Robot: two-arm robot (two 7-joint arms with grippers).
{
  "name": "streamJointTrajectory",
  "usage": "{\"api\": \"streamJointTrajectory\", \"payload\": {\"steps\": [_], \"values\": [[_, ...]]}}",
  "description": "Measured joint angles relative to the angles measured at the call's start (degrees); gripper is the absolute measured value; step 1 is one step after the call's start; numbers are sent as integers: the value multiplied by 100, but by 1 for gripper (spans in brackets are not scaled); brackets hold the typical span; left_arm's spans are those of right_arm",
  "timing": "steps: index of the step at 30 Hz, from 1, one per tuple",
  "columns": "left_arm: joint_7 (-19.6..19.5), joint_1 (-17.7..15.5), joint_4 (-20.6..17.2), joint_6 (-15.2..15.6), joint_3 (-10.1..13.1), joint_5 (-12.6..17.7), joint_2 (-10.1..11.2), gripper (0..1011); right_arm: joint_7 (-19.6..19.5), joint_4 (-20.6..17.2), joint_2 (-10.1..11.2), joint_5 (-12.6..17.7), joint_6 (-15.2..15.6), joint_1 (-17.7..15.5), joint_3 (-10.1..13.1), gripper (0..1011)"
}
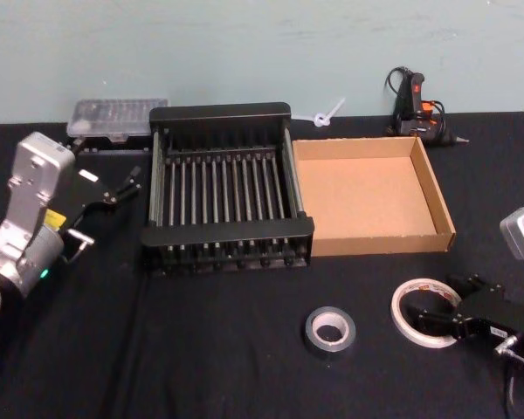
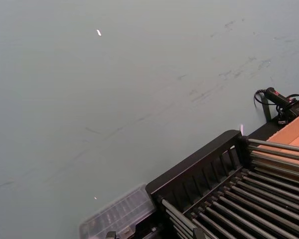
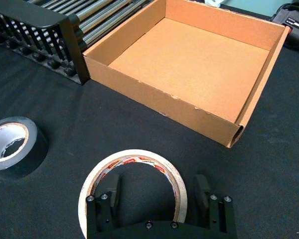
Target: Pick up the white tape and place it into the black box , Pick up the silver tape and place it into the brown box.
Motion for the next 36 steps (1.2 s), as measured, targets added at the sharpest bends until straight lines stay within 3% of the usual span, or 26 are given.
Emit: {"api": "streamJointTrajectory", "payload": {"steps": [12, 28, 36], "values": [[0, 0, 0, 0, 0, 0, 0, 1001, -8, -4, 3, 5, 4, -4, 1, 685], [0, 0, 0, 0, 0, 0, 0, 1001, -8, -4, 3, 9, 8, -3, 0, 143], [0, 0, 0, 0, 0, 0, 0, 1002, -7, -4, 3, 9, 7, -4, 0, 97]]}}
